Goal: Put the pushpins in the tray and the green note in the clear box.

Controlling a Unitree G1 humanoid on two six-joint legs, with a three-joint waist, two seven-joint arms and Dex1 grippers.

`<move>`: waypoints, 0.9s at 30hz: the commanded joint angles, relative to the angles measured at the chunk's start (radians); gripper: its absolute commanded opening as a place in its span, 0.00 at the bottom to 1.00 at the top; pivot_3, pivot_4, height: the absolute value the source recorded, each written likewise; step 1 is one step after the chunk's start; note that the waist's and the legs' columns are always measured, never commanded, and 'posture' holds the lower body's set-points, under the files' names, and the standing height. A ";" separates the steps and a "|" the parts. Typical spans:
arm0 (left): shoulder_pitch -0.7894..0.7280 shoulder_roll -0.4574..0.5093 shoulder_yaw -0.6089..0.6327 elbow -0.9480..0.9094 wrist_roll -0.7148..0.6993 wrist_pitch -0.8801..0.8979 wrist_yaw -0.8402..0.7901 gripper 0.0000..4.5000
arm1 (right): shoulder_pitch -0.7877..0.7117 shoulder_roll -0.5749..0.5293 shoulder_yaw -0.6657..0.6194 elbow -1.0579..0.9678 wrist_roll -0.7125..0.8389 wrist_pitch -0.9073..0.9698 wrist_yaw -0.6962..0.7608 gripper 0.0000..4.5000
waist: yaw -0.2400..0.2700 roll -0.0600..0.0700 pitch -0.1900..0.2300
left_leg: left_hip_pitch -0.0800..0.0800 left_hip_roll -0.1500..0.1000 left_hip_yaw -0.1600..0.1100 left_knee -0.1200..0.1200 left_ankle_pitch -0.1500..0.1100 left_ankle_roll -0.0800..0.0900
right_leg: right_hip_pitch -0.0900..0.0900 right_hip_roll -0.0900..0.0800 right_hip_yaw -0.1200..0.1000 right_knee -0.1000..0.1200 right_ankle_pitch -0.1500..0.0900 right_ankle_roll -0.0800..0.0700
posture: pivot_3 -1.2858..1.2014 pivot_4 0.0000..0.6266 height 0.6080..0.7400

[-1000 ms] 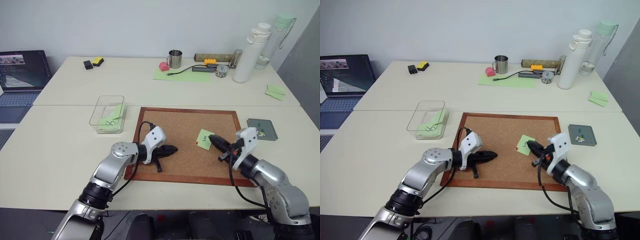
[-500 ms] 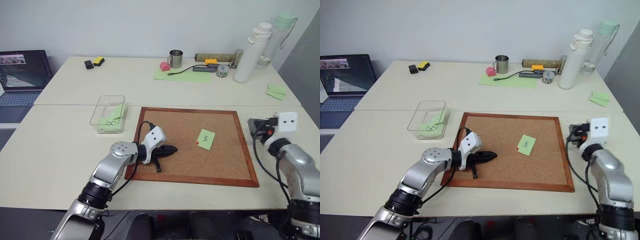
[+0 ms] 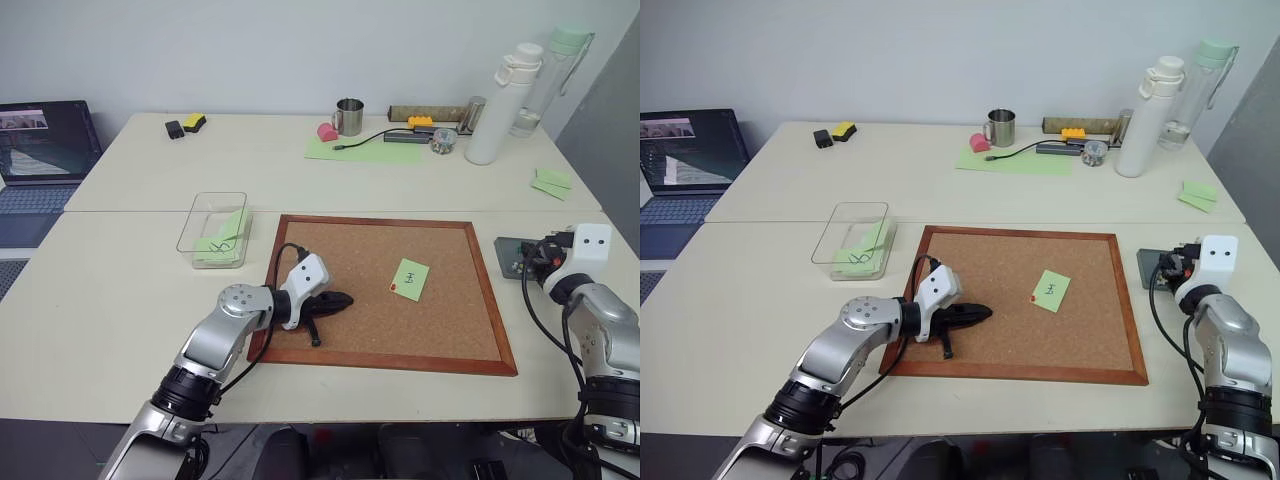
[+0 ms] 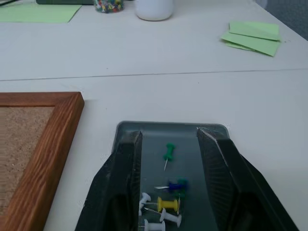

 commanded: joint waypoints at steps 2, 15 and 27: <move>0.017 0.012 0.000 0.007 0.008 0.024 0.011 0.00 | 0.054 0.000 0.039 -0.159 0.024 -0.033 0.084 0.39 | 0.000 0.000 0.000 | 0.000 0.000 0.000 0.000 0.000 0.000 | 0.000 0.000 0.000 0.000 0.000 0.000 | 0.52 0.24 1.00; 0.014 0.018 -0.001 0.008 0.007 0.024 0.008 0.00 | 0.184 0.087 0.370 -0.442 0.024 0.052 0.225 0.39 | 0.001 0.000 0.000 | 0.000 0.000 -0.001 0.000 0.000 0.000 | 0.000 0.000 -0.001 0.000 0.000 0.000 | 0.52 0.24 1.00; 0.022 0.017 -0.001 -0.008 0.005 0.036 0.016 0.00 | 0.117 0.165 0.486 -0.363 -0.039 0.043 0.231 0.39 | 0.000 0.000 0.000 | 0.000 0.000 -0.001 0.000 0.000 0.000 | 0.000 0.000 -0.001 0.000 0.000 0.000 | 0.52 0.24 1.00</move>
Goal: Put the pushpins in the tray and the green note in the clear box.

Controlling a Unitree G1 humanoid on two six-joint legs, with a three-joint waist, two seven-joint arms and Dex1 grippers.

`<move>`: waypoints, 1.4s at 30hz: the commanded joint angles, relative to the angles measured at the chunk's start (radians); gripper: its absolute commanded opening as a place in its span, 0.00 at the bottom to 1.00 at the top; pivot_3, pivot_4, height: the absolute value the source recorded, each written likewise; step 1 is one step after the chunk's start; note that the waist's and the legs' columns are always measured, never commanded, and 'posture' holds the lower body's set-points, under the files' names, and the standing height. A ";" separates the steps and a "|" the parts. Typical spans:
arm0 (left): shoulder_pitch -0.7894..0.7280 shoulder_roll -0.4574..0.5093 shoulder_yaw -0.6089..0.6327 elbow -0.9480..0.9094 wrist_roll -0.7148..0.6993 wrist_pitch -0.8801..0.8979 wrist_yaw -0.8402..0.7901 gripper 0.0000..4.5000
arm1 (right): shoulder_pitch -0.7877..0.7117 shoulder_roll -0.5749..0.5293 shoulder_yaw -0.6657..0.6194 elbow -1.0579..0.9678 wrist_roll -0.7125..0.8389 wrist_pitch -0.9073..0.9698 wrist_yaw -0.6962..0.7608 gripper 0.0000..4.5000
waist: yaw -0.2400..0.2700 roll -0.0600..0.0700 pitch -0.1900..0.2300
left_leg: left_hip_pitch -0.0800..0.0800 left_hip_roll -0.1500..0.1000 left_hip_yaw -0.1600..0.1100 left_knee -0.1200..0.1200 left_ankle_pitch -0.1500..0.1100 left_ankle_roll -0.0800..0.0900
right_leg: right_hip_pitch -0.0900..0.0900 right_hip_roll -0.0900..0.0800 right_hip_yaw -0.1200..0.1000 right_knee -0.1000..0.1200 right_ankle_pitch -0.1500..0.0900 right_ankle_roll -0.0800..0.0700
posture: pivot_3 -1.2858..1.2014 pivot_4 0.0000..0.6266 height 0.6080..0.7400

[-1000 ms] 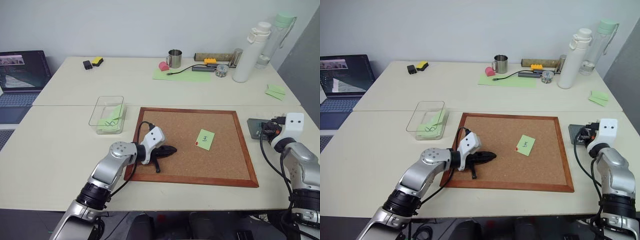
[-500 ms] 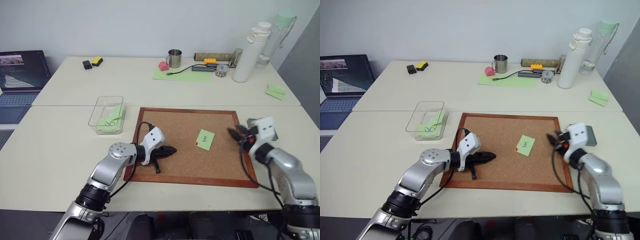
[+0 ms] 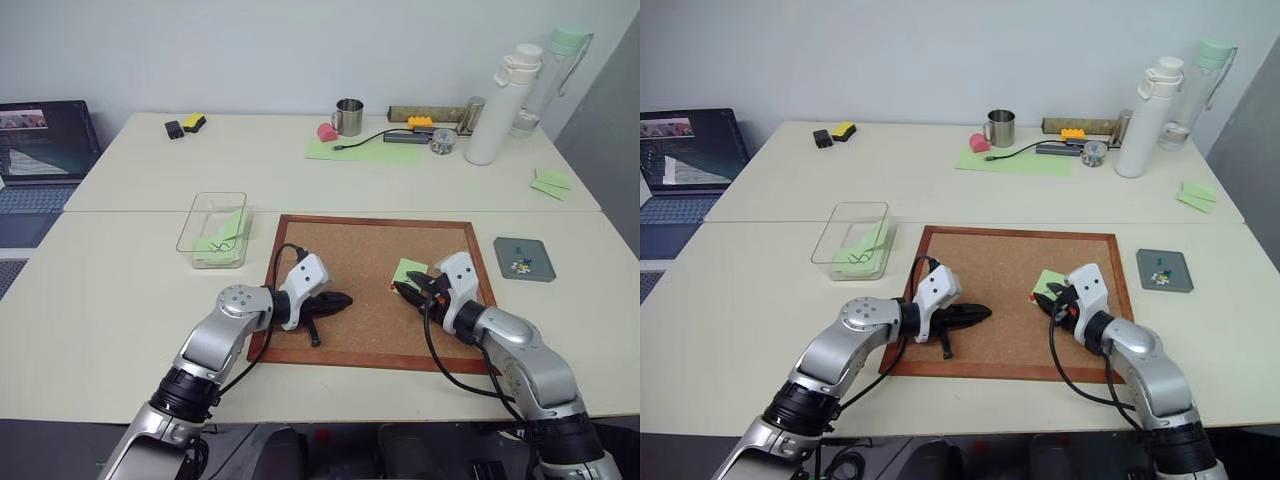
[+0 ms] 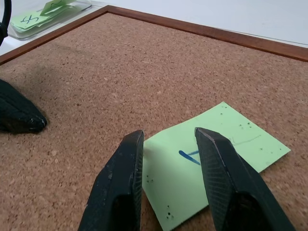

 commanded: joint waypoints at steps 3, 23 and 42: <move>0.021 0.014 -0.002 -0.002 0.008 0.022 0.011 0.00 | -0.040 0.030 0.051 0.022 -0.034 -0.018 0.009 0.39 | 0.000 0.000 0.000 | 0.000 0.000 0.000 0.000 0.000 0.000 | 0.000 0.000 0.000 0.000 0.000 0.000 | 0.52 0.24 1.00; 0.030 0.021 0.002 -0.017 -0.001 0.031 0.026 0.00 | -0.004 -0.007 -0.036 -0.120 0.033 0.004 0.060 0.39 | 0.000 0.000 0.000 | 0.000 0.000 0.000 0.000 0.000 0.000 | 0.000 0.000 0.000 0.000 0.000 0.000 | 0.52 0.24 1.00; 0.036 0.033 0.000 -0.031 -0.004 0.037 0.027 0.00 | -0.055 0.003 0.067 0.019 -0.064 -0.013 0.057 0.33 | 0.001 0.000 0.000 | 0.000 0.000 -0.001 0.000 0.000 0.000 | 0.000 0.000 0.000 0.000 0.000 0.000 | 0.52 0.24 1.00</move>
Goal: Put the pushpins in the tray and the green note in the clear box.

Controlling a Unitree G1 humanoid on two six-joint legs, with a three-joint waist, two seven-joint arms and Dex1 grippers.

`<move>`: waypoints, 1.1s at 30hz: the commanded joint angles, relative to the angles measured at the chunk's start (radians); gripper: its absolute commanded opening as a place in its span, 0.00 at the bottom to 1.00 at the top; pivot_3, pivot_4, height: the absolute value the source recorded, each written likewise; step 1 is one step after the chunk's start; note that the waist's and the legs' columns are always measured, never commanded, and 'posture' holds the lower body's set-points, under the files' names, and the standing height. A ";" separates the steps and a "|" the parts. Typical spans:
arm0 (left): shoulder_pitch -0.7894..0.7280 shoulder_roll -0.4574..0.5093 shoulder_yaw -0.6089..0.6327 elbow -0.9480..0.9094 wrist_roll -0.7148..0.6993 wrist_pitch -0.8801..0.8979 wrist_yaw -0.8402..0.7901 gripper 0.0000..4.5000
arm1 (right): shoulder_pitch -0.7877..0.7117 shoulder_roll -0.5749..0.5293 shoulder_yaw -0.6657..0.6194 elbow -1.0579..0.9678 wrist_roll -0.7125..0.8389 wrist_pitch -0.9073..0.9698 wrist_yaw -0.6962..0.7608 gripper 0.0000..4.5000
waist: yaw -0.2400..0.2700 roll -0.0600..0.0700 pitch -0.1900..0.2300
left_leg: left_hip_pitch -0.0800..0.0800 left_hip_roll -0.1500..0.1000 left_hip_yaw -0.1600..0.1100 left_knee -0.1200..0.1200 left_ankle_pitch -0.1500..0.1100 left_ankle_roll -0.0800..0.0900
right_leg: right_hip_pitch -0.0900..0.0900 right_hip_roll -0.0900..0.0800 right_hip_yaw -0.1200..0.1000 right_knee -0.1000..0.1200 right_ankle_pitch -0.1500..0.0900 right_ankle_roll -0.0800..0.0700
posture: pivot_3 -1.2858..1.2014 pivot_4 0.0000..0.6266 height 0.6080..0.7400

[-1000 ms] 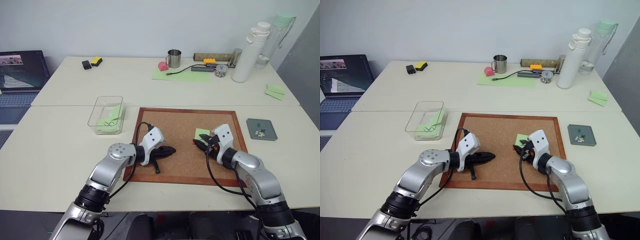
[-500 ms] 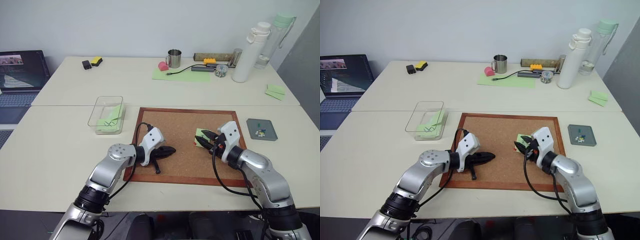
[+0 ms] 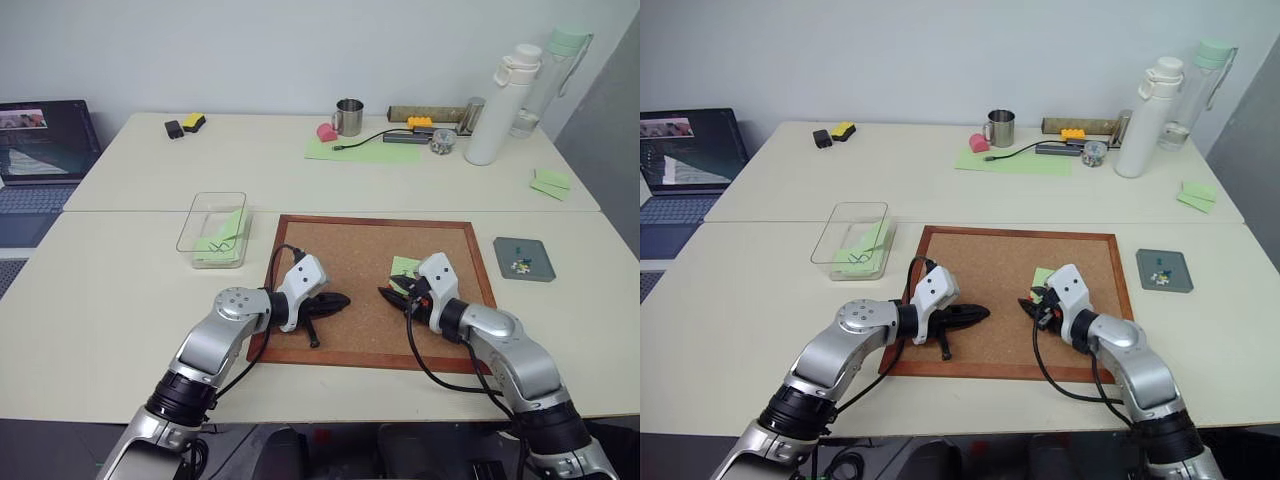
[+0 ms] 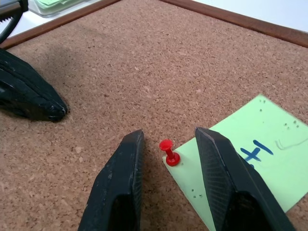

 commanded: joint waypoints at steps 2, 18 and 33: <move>0.020 0.020 -0.002 -0.002 0.010 0.016 0.003 0.00 | -0.005 0.003 -0.009 -0.012 0.006 -0.023 0.013 0.28 | 0.000 0.000 0.000 | 0.000 0.000 0.000 0.000 0.000 0.000 | 0.000 0.000 0.000 0.000 0.000 0.000 | 0.52 0.24 1.00; 0.021 0.020 -0.001 -0.004 0.007 0.017 0.004 0.00 | 0.007 0.066 -0.148 -0.211 0.210 0.060 -0.014 0.01 | 0.000 0.000 0.000 | 0.000 0.000 0.000 0.000 0.000 0.000 | 0.000 0.000 0.000 0.000 0.000 0.000 | 0.52 0.24 1.00; -0.091 -0.133 0.213 -0.065 -0.372 0.376 0.032 0.34 | 0.035 -0.233 0.074 -0.203 -0.178 -0.269 0.106 0.00 | 0.001 -0.002 0.001 | -0.002 -0.001 -0.002 0.001 0.000 0.000 | 0.000 0.000 -0.001 0.000 0.000 0.000 | 0.52 0.24 1.00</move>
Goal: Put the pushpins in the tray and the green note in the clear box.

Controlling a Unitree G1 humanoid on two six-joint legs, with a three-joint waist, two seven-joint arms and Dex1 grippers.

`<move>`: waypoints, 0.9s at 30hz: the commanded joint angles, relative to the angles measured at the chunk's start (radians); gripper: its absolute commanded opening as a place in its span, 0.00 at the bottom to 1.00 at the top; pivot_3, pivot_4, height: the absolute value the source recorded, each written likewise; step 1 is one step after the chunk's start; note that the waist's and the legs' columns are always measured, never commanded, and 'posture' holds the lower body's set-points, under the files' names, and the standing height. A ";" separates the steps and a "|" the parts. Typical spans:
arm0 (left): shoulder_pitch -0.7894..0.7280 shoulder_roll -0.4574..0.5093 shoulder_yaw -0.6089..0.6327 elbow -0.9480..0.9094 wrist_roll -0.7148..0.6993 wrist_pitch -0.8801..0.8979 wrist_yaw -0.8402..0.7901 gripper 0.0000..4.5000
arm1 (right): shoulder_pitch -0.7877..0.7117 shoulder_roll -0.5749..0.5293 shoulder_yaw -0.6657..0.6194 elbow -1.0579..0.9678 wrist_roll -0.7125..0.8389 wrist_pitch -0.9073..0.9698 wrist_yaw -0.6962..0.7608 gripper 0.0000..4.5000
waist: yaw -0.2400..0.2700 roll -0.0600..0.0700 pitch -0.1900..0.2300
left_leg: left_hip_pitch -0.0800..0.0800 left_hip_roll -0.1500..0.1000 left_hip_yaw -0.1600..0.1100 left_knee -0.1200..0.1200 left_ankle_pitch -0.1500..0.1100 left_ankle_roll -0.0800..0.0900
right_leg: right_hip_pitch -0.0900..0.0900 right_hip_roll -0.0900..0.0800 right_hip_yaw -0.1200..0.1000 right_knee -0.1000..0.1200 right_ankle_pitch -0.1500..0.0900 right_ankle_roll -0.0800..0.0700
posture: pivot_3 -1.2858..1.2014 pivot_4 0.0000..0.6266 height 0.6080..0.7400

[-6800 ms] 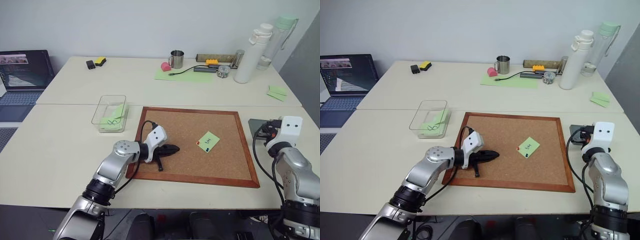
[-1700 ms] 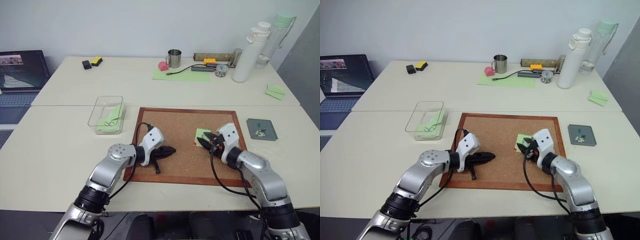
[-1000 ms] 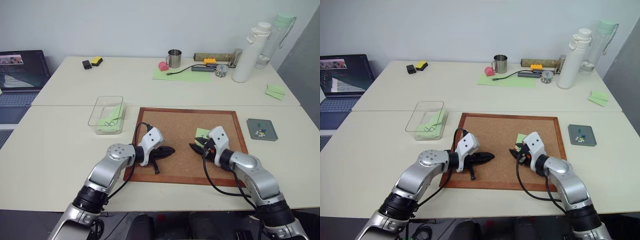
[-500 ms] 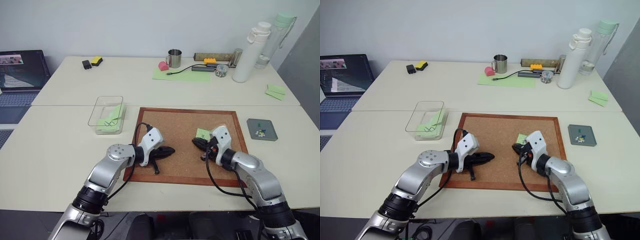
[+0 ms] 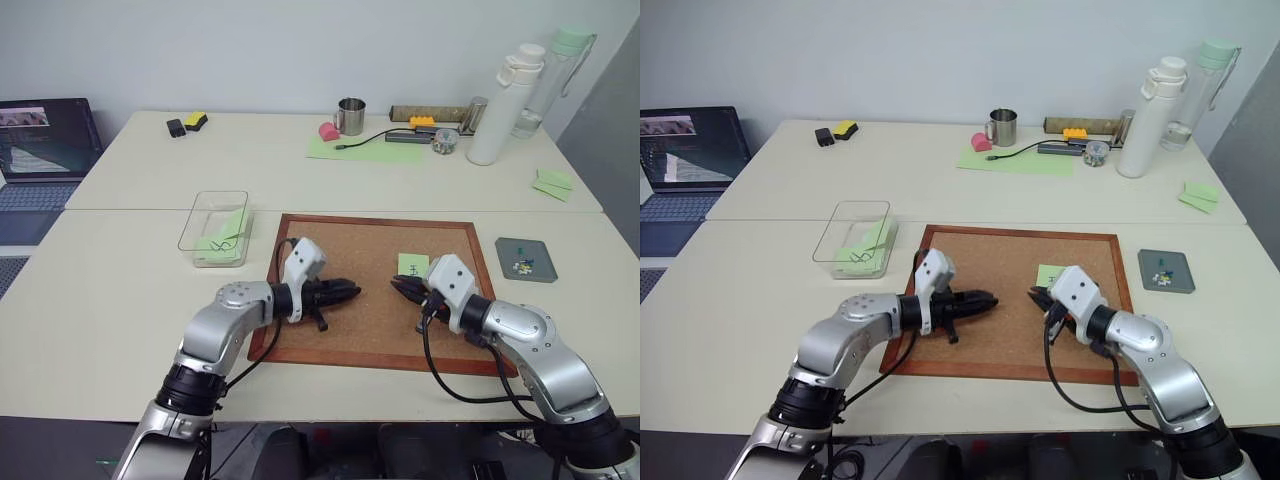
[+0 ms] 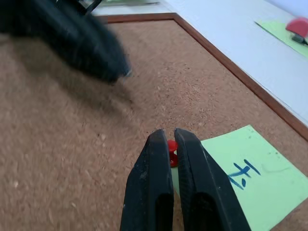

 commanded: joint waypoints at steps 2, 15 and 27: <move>-0.027 -0.033 0.068 -0.049 -0.122 0.133 0.048 0.43 | -0.021 -0.023 0.032 -0.026 -0.078 -0.125 0.021 0.00 | 0.000 0.000 0.000 | 0.000 0.000 0.000 0.000 0.000 0.000 | 0.000 0.000 0.000 0.000 0.000 0.000 | 0.52 0.24 1.00; -0.137 -0.149 0.267 0.041 -0.368 0.442 0.216 0.65 | -0.075 -0.063 0.068 -0.105 -0.157 -0.255 0.117 0.00 | 0.003 -0.001 0.000 | 0.000 0.000 -0.001 0.001 0.000 -0.001 | 0.001 -0.001 -0.001 0.000 0.000 0.000 | 0.52 0.24 1.00; -0.128 -0.162 0.219 0.029 -0.351 0.345 0.214 0.61 | -0.116 -0.040 0.084 -0.102 -0.173 -0.279 0.141 0.00 | 0.003 -0.001 0.000 | 0.000 -0.001 -0.001 0.001 0.003 -0.005 | 0.001 -0.001 -0.001 0.000 0.000 0.000 | 0.52 0.24 1.00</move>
